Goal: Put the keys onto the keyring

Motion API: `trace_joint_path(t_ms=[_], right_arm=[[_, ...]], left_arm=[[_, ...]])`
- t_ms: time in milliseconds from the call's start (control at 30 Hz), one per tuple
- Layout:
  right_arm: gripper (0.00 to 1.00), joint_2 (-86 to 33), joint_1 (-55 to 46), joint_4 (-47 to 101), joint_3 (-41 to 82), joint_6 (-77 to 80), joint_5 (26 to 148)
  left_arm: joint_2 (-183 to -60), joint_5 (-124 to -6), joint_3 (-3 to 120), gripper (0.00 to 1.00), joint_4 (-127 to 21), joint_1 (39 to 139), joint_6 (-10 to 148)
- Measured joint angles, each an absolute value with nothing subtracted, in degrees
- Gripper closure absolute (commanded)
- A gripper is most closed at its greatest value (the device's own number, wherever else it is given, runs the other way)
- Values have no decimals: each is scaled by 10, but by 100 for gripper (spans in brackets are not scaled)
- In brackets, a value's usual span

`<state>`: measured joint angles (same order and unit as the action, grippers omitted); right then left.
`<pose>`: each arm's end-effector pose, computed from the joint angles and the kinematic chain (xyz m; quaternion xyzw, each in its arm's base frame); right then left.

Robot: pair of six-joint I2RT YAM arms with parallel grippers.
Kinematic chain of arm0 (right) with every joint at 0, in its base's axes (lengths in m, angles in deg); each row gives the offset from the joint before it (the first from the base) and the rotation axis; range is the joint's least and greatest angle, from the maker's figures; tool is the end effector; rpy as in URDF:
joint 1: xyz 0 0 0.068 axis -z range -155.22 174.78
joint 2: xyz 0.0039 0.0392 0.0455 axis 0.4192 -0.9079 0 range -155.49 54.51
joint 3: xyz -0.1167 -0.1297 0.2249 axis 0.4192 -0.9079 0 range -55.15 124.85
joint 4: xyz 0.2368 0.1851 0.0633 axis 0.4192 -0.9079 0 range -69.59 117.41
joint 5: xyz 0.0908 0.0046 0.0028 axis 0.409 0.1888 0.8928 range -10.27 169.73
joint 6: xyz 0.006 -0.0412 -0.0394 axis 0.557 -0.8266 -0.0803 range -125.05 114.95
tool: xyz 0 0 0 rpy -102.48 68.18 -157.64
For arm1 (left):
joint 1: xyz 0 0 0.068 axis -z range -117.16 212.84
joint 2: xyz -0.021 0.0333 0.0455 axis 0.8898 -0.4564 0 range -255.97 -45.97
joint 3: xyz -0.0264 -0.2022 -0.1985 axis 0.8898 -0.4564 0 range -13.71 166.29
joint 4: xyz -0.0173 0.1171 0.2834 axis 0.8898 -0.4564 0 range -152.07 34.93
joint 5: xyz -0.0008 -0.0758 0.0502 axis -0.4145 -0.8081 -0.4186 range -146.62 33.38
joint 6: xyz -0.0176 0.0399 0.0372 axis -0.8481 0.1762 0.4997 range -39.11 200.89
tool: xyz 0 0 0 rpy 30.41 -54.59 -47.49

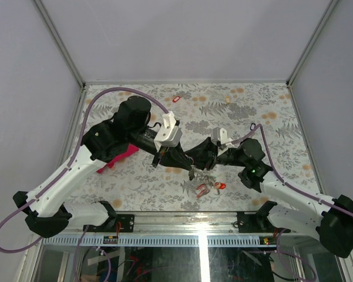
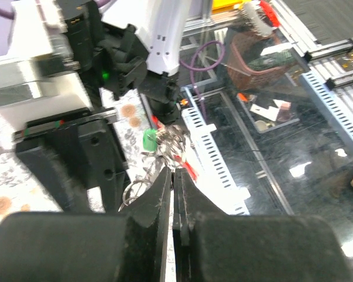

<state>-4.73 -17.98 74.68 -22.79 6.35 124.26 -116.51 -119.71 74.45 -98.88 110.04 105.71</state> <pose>0.1745 0.2001 0.3077 -0.4423 0.4245 0.5385 0.5781 0.1586 -0.2243 0.4791 0.6490 0.4227 -0.5231 0.3556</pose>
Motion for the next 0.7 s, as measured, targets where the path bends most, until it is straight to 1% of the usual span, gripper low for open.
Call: trace_joint_path(t_ms=[67,267,400,500,533,567,633,700], right_arm=[[87,-38,-182,740,-232,55,1235],[93,18,-186,665,-234,19,1170],[93,64,-186,619,-234,-6,1131],[90,79,-186,601,-233,-12,1118],[87,81,-186,598,-233,-12,1118],[79,80,-186,598,-233,-11,1118],[58,80,-186,598,-233,-10,1119],[39,79,-186,602,-233,-5,1121]], left_arm=[[-1163,-1183,745,100,-983,1100,1061],[-1144,-1138,742,100,-965,1099,1062],[-1119,-1116,724,100,-936,1099,1048],[-1114,-1111,716,100,-918,1100,1037],[-1115,-1110,716,100,-915,1100,1034],[-1116,-1110,716,100,-913,1100,1032],[-1119,-1112,716,100,-908,1100,1026],[-1121,-1119,716,100,-906,1100,1022]])
